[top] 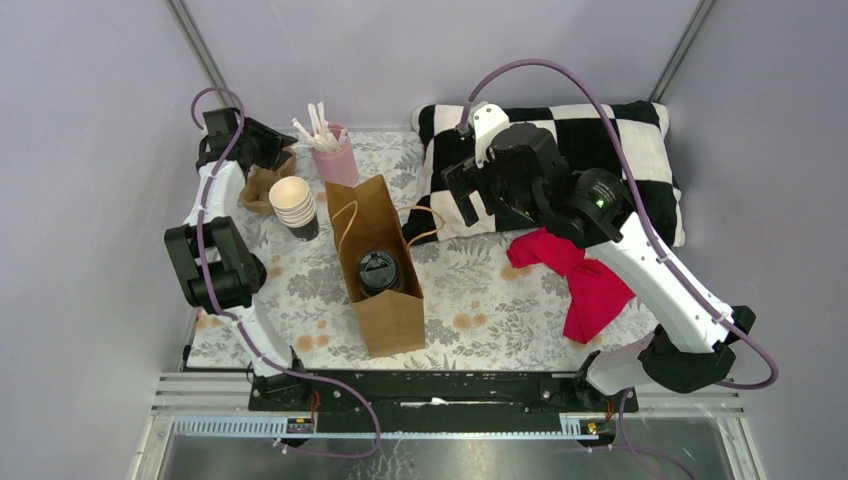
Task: Pack the takeout coffee
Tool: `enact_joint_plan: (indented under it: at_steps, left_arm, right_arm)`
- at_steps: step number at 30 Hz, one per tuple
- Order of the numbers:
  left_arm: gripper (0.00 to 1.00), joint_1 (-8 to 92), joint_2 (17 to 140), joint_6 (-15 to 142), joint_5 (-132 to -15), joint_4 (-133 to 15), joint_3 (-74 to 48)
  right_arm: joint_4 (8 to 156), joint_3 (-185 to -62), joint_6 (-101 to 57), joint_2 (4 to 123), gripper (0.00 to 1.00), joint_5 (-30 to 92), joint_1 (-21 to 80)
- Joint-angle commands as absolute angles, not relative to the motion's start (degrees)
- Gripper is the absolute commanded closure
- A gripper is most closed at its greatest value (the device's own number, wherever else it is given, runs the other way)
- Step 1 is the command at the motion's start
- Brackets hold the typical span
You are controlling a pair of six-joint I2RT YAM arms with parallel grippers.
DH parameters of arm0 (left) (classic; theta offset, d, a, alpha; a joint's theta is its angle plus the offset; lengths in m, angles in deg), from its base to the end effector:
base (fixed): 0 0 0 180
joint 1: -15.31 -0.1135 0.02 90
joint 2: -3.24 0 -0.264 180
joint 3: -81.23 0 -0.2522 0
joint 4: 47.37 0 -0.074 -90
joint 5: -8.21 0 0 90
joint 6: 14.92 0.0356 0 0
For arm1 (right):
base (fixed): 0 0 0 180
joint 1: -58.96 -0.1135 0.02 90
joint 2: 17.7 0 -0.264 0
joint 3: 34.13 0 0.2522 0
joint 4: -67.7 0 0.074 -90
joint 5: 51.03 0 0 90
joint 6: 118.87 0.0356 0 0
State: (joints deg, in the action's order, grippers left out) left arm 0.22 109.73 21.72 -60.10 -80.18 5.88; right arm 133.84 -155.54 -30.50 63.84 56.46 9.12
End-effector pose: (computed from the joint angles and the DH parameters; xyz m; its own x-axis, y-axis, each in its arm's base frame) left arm 0.4235 0.1006 0.2977 -0.3691 -0.8717 -0.3223 -0.4097 0.4639 -0.7855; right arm 0.1833 0.2006 0.4885 -0.2695 -0.3615 -0.8926 -0.5630 0.8111 -0.1585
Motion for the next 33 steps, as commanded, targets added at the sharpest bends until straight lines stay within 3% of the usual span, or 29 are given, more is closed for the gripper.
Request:
enact_joint_plan:
  at_steps: [1,6,18,33]
  left_arm:
    - [0.57,0.14,110.06,18.98,-57.05,-74.52,4.6]
    - [0.63,0.19,110.05,19.76,-56.87,-74.67,4.71]
    - [0.96,0.19,111.14,18.94,-55.47,-75.14,9.33]
    - [0.98,0.83,108.57,24.69,-60.19,-83.57,16.71]
  right_arm:
    - [132.13,-156.95,-31.8,64.6,0.0,57.11,10.05]
    - [131.68,-156.96,-32.15,64.83,0.0,56.4,10.61]
    - [131.45,-156.54,-32.49,64.48,0.0,56.11,11.06]
    - [130.95,-156.05,-32.73,64.48,0.0,54.85,11.06]
